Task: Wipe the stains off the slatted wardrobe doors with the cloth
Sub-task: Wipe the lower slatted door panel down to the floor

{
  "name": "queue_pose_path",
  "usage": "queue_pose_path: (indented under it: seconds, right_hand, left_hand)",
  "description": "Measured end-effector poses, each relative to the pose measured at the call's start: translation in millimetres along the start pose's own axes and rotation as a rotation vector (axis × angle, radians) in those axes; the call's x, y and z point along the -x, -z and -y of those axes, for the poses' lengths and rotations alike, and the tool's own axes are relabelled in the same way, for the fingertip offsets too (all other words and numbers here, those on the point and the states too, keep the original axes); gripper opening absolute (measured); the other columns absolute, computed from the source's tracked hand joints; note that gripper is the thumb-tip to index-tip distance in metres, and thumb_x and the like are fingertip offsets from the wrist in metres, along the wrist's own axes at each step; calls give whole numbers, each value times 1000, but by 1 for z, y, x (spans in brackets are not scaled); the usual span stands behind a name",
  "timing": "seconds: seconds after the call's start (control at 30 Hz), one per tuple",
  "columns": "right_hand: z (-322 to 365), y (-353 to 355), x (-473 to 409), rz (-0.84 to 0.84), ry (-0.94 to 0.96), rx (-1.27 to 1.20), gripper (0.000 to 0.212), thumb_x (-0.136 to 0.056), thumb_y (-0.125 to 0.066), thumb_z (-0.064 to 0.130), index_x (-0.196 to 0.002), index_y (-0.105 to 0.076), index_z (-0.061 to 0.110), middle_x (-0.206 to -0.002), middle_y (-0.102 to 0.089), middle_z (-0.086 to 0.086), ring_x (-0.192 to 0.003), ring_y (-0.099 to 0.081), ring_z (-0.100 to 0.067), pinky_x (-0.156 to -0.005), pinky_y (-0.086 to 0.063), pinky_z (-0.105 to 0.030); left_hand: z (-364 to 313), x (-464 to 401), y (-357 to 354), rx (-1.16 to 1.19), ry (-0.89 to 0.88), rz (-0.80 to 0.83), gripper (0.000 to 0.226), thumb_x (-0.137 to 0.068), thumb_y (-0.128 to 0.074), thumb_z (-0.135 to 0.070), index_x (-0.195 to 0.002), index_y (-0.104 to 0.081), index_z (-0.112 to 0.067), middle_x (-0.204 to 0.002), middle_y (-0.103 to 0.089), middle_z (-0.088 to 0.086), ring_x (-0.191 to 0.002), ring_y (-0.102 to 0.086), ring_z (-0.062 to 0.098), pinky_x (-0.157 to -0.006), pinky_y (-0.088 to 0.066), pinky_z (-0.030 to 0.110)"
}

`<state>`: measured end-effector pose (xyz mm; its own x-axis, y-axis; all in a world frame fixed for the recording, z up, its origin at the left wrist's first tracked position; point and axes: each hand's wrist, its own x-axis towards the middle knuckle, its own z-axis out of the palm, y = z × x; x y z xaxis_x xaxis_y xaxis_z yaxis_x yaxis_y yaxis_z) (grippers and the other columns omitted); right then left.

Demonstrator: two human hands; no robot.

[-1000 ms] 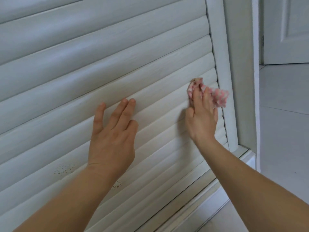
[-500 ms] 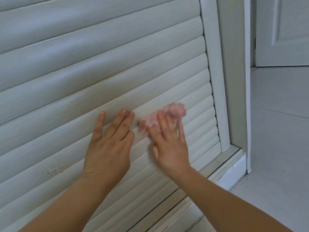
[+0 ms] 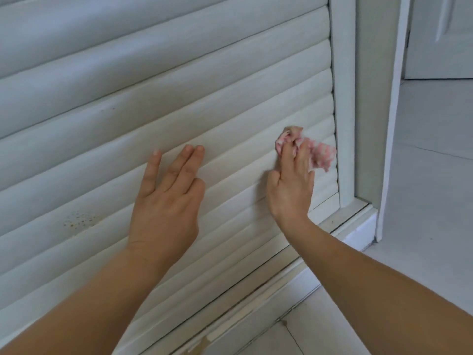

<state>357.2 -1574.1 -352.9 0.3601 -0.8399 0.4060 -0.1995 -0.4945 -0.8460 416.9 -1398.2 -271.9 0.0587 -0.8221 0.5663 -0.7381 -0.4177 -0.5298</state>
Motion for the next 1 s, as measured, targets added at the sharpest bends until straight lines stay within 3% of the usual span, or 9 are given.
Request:
queue_pose_path:
  seconds: [0.17, 0.33, 0.43, 0.53, 0.63, 0.7, 0.83, 1.0]
  right_hand:
    - [11, -35, 70, 83, 297, 47, 67, -81, -31, 24, -148, -31, 18, -157, -11, -15, -146, -3, -26, -113, -17, -55]
    - [3, -48, 97, 178, 523, 149, 60, -83, -35, 22, -143, -40, 23, -155, -22, -13, -145, -15, -27, -114, -13, -55]
    - [-2, -33, 68, 124, 442, 161, 65, -82, -32, 26, -146, -29, 25, -157, -11, -9, -146, -6, -25, -115, -6, -55]
    - [-6, -4, 22, 124, 142, 109, 64, -90, -33, 26, -151, -14, 29, -158, 14, -2, -145, 12, -19, -114, 2, -50]
    - [-13, 26, -20, 113, -133, -7, 64, -95, -34, 20, -151, -7, 35, -159, 12, 2, -146, 5, -17, -116, -4, -53]
    - [-9, 29, -28, 84, -214, -66, 63, -95, -30, 19, -151, -5, 35, -159, 10, 3, -146, 1, -15, -116, -9, -51]
    - [15, 7, 3, 81, -132, -51, 65, -94, -33, 19, -152, -4, 29, -159, 13, -1, -146, 6, -17, -116, -8, -49]
    - [18, -22, 65, 148, 260, 56, 66, -85, -19, 31, -151, -17, 29, -159, 8, -5, -144, 13, -17, -114, 0, -47]
  left_hand:
    - [-1, -1, 1, 3, 0, -13, 21, -71, -35, 2, -72, -53, -8, -141, -45, 17, -135, -32, 24, -114, -8, 50]
    - [-5, -2, 5, -16, 17, -4, 20, -76, -35, -4, -73, -55, -6, -139, -47, 16, -131, -42, 27, -114, -10, 50]
    - [-5, -3, 7, -9, 23, 10, 20, -71, -35, -1, -72, -54, -8, -139, -48, 17, -131, -42, 26, -114, -7, 49]
    - [-4, -3, 7, -13, 27, 31, 22, -71, -32, -1, -70, -53, -9, -139, -47, 17, -131, -42, 28, -113, -5, 48]
    - [-3, -3, 9, -14, 27, 42, 23, -73, -30, -2, -69, -52, -9, -138, -48, 17, -130, -44, 29, -113, -6, 49]
    - [-3, -4, 10, -9, 23, 53, 25, -73, -29, -4, -69, -52, -11, -138, -49, 17, -130, -45, 28, -113, -7, 49]
    - [0, -2, 18, 37, 41, 39, 26, -73, -27, -4, -68, -50, -13, -135, -52, 17, -129, -45, 28, -113, -5, 47]
    - [12, 13, 32, 16, 160, 24, 25, -70, -29, -2, -68, -51, -13, -139, -47, 17, -136, -35, 27, -114, 2, 47]
